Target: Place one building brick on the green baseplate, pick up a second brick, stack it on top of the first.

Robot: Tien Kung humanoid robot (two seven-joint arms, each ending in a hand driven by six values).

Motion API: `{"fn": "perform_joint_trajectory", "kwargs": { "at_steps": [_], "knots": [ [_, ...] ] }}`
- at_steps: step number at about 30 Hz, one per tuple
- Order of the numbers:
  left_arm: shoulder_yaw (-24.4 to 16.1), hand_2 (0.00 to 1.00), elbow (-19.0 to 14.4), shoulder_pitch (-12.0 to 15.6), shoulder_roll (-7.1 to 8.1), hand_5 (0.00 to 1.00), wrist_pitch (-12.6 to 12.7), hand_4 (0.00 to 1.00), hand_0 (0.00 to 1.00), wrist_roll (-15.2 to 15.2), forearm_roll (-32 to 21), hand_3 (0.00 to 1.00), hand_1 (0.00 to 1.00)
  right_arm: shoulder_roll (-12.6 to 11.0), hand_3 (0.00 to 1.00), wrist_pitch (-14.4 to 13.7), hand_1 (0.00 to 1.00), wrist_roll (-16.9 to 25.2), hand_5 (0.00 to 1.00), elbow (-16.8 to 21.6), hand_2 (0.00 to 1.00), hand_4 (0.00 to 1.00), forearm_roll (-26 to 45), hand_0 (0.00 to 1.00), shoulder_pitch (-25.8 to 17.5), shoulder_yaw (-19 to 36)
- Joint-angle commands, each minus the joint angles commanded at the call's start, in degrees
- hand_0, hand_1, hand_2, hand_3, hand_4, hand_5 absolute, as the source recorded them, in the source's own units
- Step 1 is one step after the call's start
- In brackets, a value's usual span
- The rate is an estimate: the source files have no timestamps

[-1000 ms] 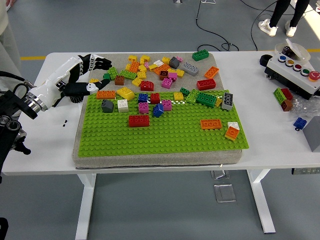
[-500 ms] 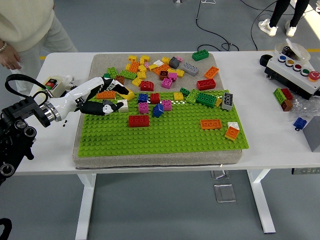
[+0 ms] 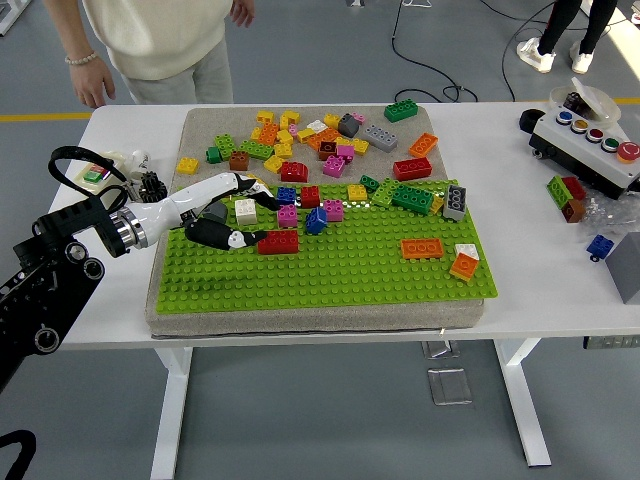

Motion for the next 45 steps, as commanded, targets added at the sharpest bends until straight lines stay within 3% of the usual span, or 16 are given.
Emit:
{"fn": "perform_joint_trajectory", "kwargs": {
  "at_steps": [3,4,9,10,18,27,28,33,34,45],
  "knots": [
    [1.2,0.723,1.0,-0.8,-0.61,0.113,2.0,0.769,0.831,-0.9,2.0,0.714,0.766,0.0,0.595,0.0,0.669,0.1,0.496,0.0,0.717,0.916,0.0,0.741,0.0,-0.1],
    [1.4,0.767,1.2,-0.9,-0.75,0.129,2.4,0.874,0.930,-1.1,2.4,0.806,0.814,0.0,0.595,0.0,0.669,0.1,0.495,0.0,0.717,0.916,0.0,0.741,0.0,-0.1],
    [2.5,0.767,3.9,-2.4,-2.36,0.129,4.3,0.874,0.930,-1.7,5.0,0.806,0.814,0.1,0.595,-0.1,0.669,0.1,0.495,0.0,0.717,0.916,-0.1,0.741,0.1,-0.5],
    [2.5,0.801,4.4,-2.7,-2.64,0.198,4.5,0.938,0.998,-1.8,5.5,0.827,0.855,0.1,0.594,-0.1,0.669,0.1,0.495,0.0,0.717,0.916,-0.1,0.741,0.1,-0.5],
    [2.4,0.800,9.0,-5.2,-4.90,0.192,8.9,0.933,0.998,-2.8,12.4,0.828,0.855,0.1,0.594,-0.1,0.669,0.0,0.495,0.0,0.717,0.916,-0.1,0.741,0.1,-0.9],
    [1.5,0.779,12.5,-5.2,-6.21,0.165,14.4,0.915,0.998,-4.0,17.9,0.810,0.851,0.2,0.594,-0.1,0.669,0.0,0.495,0.0,0.717,0.916,-0.2,0.741,0.1,-0.9],
    [1.4,0.751,12.6,-5.2,-6.24,0.163,14.5,0.894,0.998,-4.0,18.0,0.744,0.841,0.2,0.594,-0.1,0.669,0.0,0.495,0.0,0.717,0.916,-0.2,0.741,0.1,-0.9],
    [1.0,0.751,14.4,-5.1,-6.93,0.163,17.3,0.894,0.998,-4.3,18.2,0.744,0.841,0.2,0.594,-0.2,0.669,0.1,0.495,0.0,0.717,0.916,-0.1,0.741,0.2,-0.9],
    [0.9,0.717,14.5,-5.1,-6.98,0.177,17.5,0.870,0.998,-4.3,18.2,0.667,0.833,0.2,0.594,-0.2,0.669,0.1,0.495,0.0,0.717,0.916,-0.1,0.741,0.2,-0.9],
    [1.0,0.699,18.1,-4.5,-7.90,0.188,20.6,0.866,0.998,-4.7,18.2,0.646,0.827,0.2,0.595,-0.3,0.668,0.1,0.494,0.0,0.717,0.915,0.1,0.742,0.2,-0.9]
  ]
}}
